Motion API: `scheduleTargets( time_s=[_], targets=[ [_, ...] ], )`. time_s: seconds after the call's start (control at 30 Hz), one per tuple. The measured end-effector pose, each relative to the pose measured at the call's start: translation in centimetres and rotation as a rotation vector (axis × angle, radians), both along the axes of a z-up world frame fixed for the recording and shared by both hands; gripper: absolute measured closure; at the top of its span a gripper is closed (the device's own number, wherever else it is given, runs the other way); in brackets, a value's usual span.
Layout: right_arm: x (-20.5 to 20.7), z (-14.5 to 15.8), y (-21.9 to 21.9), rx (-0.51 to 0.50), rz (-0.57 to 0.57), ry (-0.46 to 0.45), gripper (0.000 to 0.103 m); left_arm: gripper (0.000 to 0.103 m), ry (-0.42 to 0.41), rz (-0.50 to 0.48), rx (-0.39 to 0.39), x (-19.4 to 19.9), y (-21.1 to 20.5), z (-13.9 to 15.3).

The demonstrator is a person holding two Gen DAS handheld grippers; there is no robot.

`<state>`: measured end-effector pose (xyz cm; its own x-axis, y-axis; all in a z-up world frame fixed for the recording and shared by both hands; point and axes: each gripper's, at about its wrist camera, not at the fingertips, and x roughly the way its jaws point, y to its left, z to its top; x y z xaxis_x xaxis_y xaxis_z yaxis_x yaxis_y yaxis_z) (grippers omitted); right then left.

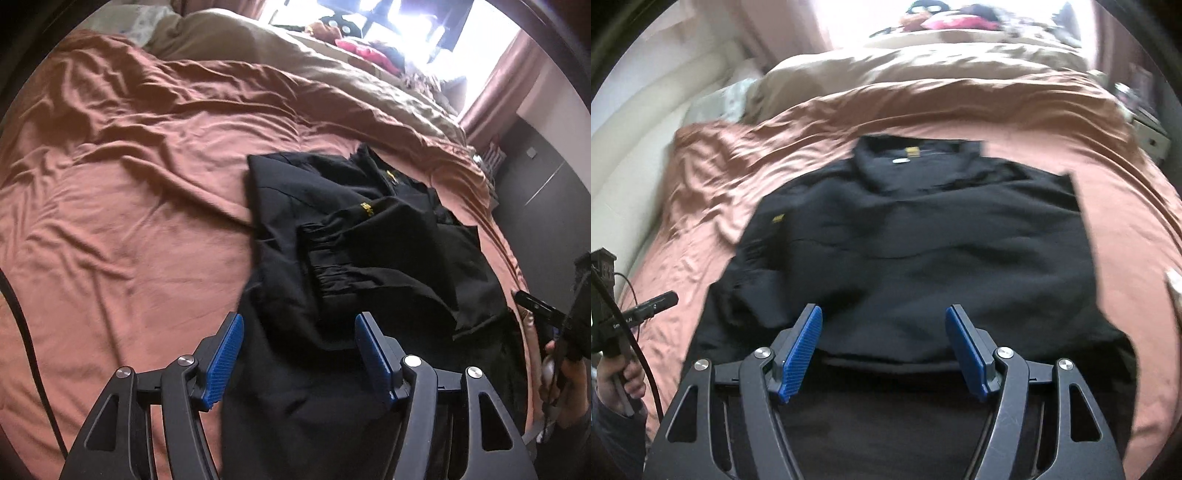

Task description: Fold large clothes

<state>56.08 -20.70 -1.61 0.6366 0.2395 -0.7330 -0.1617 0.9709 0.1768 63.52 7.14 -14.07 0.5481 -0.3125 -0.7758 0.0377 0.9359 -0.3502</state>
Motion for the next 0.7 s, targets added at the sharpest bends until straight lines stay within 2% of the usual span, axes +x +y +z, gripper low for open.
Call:
scheduleTargets(
  time_s=[0.2, 0.33, 0.5, 0.63, 0.7],
  targets=[
    [-2.3, -0.3, -6.9, -0.052, -0.14, -0.005, 0.035, 0.038, 0.043, -0.036, 0.045, 3.2, -3.1, -1.4],
    [-3.9, -1.1, -10.6, -0.091, -0.225, 0.009, 0.035, 0.038, 0.091, -0.05, 0.104, 5.0, -5.1, -2.9],
    [-4.1, -2.8, -12.8, -0.156, -0.287, 0.056, 0.035, 0.038, 0.14, -0.028, 0.179, 6.3, -6.5, -4.7],
    [-3.5, -4.2, -12.5, -0.196, -0.284, 0.087, 0.035, 0.038, 0.146, -0.024, 0.24, 7.0, -7.6, -5.3],
    [-2.9, -4.7, -12.2, -0.205, -0.288, 0.09, 0.035, 0.038, 0.155, -0.022, 0.247, 7.3, -7.7, -5.7]
  ],
)
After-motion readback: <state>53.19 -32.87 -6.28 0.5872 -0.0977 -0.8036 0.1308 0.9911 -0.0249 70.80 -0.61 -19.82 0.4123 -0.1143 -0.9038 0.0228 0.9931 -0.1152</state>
